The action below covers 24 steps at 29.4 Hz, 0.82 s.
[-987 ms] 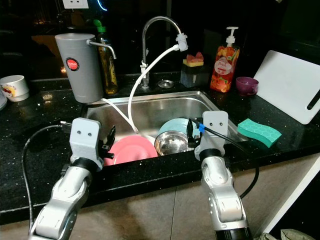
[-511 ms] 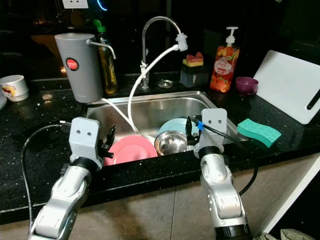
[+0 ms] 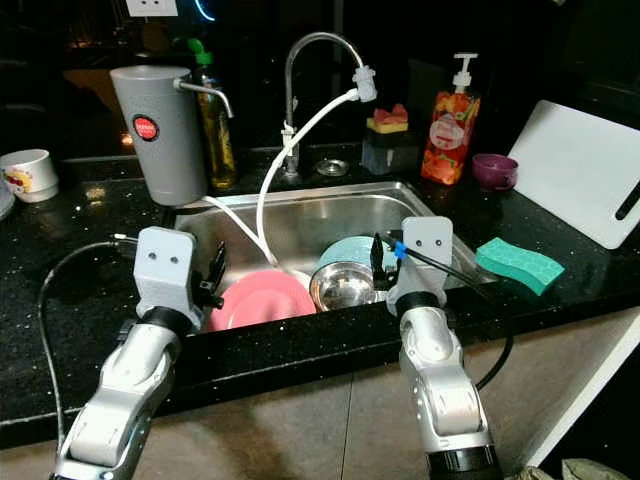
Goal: Kitchen organization
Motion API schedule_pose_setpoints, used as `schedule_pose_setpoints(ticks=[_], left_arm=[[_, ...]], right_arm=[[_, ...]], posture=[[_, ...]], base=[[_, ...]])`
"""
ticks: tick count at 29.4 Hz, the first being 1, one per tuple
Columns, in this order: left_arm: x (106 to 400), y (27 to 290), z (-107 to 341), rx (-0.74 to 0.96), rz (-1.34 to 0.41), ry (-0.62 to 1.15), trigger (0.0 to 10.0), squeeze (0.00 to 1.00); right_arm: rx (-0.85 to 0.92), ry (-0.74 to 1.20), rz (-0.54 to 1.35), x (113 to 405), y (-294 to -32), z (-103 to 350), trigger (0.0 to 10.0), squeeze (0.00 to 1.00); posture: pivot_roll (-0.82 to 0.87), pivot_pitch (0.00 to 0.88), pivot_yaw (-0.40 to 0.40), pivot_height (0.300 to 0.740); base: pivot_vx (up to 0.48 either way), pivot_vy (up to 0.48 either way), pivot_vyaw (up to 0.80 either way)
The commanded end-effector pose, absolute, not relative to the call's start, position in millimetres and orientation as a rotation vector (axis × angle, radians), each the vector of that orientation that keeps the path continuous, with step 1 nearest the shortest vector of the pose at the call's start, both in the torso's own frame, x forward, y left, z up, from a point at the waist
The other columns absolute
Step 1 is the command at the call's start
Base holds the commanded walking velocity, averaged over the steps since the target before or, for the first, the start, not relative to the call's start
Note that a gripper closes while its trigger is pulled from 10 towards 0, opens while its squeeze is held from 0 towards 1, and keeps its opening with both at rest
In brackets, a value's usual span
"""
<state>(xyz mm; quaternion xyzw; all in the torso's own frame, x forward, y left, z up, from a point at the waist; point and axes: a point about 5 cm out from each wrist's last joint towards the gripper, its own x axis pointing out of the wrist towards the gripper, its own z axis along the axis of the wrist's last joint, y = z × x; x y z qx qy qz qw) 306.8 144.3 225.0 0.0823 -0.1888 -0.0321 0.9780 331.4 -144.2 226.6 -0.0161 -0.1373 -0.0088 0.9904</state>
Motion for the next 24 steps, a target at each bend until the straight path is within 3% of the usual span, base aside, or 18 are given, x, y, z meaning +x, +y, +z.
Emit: schedule_pose_setpoints(ticks=[1,24], left_arm=[[307.7,142.6,225.4,0.168,-0.063,-0.388,10.0,0.00],[305.9,141.3,229.2,0.174,-0.057,-0.412,10.0,0.00]], right_arm=[[-0.043,-0.287,-0.042,331.5,-148.9,228.2,10.0,0.00],[-0.034,-0.283,-0.020,335.6,-142.7,229.9,10.0,0.00]], posture=[[0.12,0.080,-0.042,0.740],[0.13,0.094,-0.057,0.740]], base=[[0.000,0.000,0.00],[0.000,0.000,0.00]])
